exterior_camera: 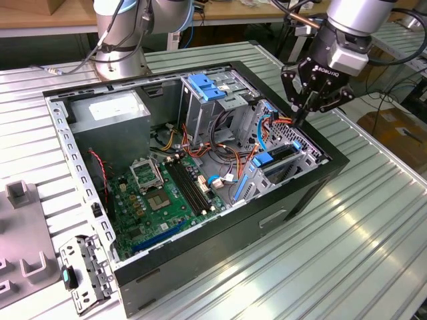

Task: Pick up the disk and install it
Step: 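Insert the first disk wire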

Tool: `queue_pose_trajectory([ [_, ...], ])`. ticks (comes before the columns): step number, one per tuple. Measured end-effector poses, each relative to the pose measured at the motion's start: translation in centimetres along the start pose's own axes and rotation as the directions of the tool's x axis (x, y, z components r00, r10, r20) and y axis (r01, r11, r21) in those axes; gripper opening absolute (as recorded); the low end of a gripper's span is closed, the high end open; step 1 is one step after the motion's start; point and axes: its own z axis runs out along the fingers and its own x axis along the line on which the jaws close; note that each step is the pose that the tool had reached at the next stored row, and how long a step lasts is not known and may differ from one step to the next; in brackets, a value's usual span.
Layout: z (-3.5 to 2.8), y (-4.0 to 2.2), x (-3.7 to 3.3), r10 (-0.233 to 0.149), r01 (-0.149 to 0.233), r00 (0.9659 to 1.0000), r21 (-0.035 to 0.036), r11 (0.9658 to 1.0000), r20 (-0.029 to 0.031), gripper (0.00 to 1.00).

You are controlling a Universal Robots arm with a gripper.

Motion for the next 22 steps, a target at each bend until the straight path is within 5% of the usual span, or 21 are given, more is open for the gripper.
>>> queue_pose_trajectory([
  [3, 0.03, 0.02, -0.02, 0.057, -0.057, 0.9984, -0.0012, 0.9984, 0.0012, 0.16],
  [9, 0.09, 0.01, -0.02, 0.181, -0.181, 0.9836, -0.0037, 0.9836, 0.0039, 0.16],
  [14, 0.15, 0.01, -0.02, 0.302, -0.302, 0.9532, -0.0065, 0.9532, 0.0063, 0.16],
  [19, 0.17, 0.14, -0.12, 0.329, -0.329, 0.9443, -0.0072, 0.9443, 0.0069, 0.16],
  [22, 0.2, 0.15, -0.13, 0.377, -0.377, 0.9263, -0.0085, 0.9263, 0.0075, 0.16],
])
